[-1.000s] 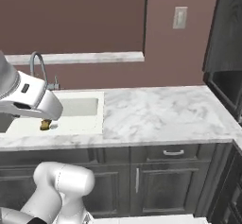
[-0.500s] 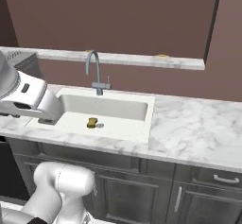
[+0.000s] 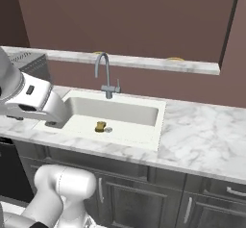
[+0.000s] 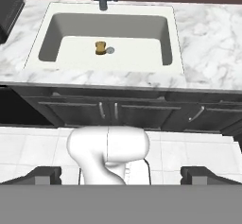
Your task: Pick up the sponge and sponge from the sink, and place them back in the cabinet, and close the cabinet doors.
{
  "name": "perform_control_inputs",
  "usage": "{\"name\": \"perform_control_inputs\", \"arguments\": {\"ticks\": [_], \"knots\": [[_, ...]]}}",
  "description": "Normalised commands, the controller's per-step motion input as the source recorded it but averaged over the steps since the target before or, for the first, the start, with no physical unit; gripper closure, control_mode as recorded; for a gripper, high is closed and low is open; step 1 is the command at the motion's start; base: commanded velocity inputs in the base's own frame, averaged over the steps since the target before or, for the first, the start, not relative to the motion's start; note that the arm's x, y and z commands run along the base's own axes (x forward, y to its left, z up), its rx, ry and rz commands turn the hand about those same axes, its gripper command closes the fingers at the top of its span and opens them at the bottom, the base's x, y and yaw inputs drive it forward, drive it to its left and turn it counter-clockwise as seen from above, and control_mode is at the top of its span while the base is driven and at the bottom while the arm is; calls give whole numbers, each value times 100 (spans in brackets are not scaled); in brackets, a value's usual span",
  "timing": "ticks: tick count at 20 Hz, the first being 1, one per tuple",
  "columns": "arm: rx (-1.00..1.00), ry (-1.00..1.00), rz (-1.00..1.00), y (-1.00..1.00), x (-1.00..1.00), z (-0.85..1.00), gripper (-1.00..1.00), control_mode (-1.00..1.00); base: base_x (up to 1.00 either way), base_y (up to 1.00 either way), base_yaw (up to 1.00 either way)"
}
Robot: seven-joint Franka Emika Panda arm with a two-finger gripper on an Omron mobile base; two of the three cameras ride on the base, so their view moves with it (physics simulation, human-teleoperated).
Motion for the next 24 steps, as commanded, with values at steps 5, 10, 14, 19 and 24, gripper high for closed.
{"name": "perform_control_inputs", "arguments": {"ticks": [5,10,14,19,24], "knots": [[0,0,0,0,0,0,-100,100,40,11,0],[0,0,0,0,0,0,-100,100,33,11,0],[0,0,0,0,0,0,-100,100,8,8,-3],[0,0,0,0,0,0,-100,100,6,13,-13],[0,0,0,0,0,0,-100,100,10,28,-17]]}}
